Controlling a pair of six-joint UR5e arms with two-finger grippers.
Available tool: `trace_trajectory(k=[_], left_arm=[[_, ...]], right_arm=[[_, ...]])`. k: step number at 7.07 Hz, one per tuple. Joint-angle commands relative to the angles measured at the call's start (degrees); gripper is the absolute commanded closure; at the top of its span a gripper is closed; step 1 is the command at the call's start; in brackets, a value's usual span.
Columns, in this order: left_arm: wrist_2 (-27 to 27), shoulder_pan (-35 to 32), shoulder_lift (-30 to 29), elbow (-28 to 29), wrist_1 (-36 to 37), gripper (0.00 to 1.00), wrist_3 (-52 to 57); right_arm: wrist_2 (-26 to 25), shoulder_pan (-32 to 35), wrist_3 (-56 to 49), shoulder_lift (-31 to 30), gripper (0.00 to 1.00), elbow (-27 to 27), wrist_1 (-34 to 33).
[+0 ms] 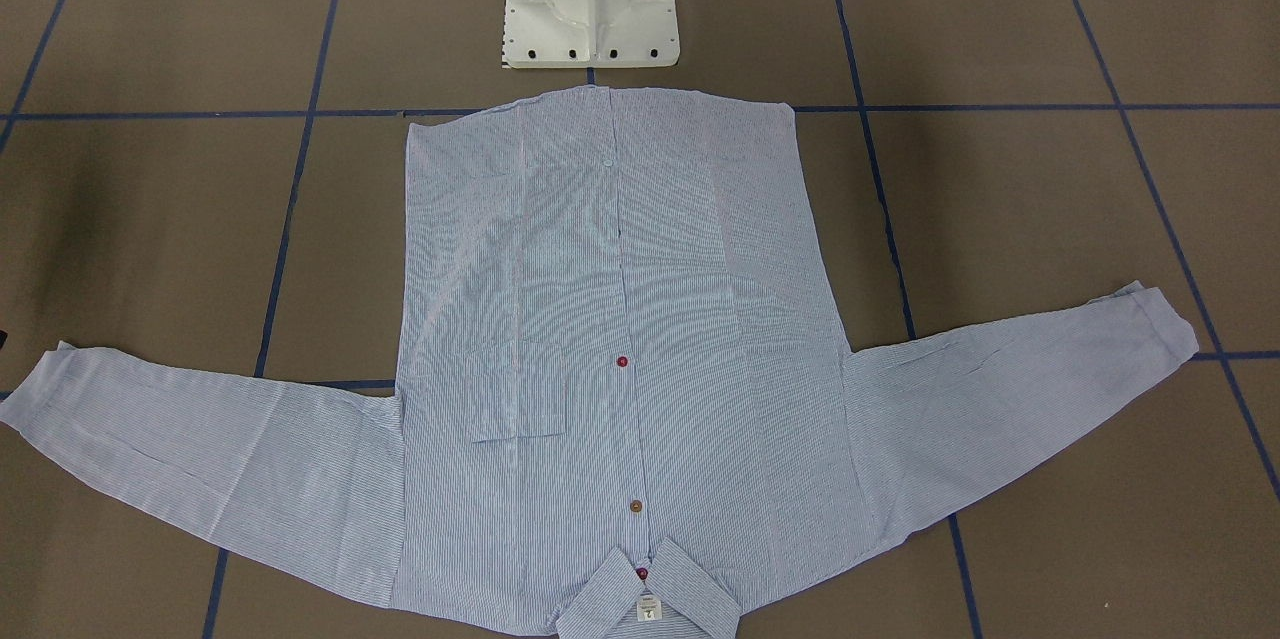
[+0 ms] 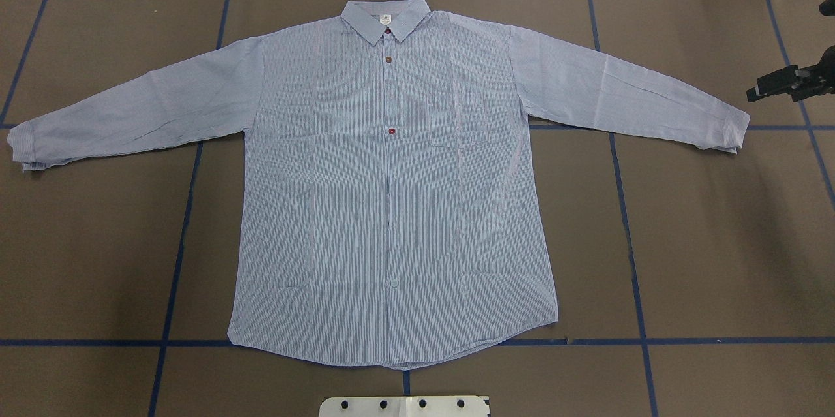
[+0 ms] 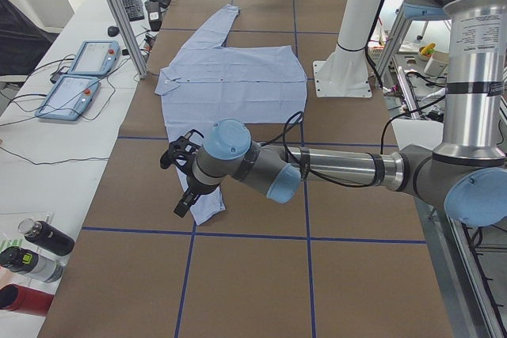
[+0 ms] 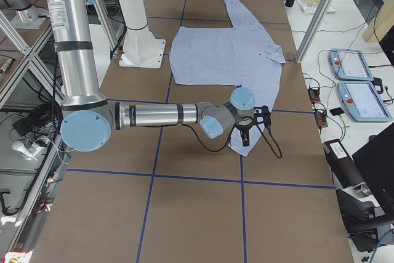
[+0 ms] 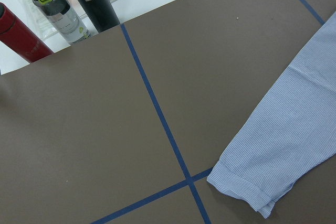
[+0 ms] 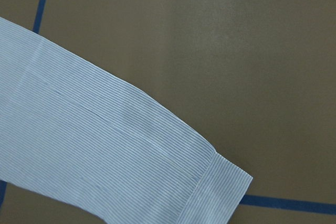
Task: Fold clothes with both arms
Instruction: 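Lower the right gripper onto the sleeve cuff nearest it and grasp it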
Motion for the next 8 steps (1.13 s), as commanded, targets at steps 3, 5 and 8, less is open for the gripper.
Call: trace_trajectory(k=[3, 5, 8], left_arm=[[-0.23, 0.0, 0.38, -0.37, -0.05, 0.0, 0.39], [-0.23, 0.0, 0.65, -0.37, -0.05, 0.0, 0.39], [-0.23, 0.0, 0.65, -0.37, -0.05, 0.0, 0.39]], right_arm=[[-5.13, -6.2, 14.03, -0.36, 0.19, -6.36, 13.39], [-6.8, -7.35, 14.13, -0.63, 0.3, -8.83, 16.3], [-6.63, -7.62, 15.71, -2.2, 0.34, -8.05, 18.4]])
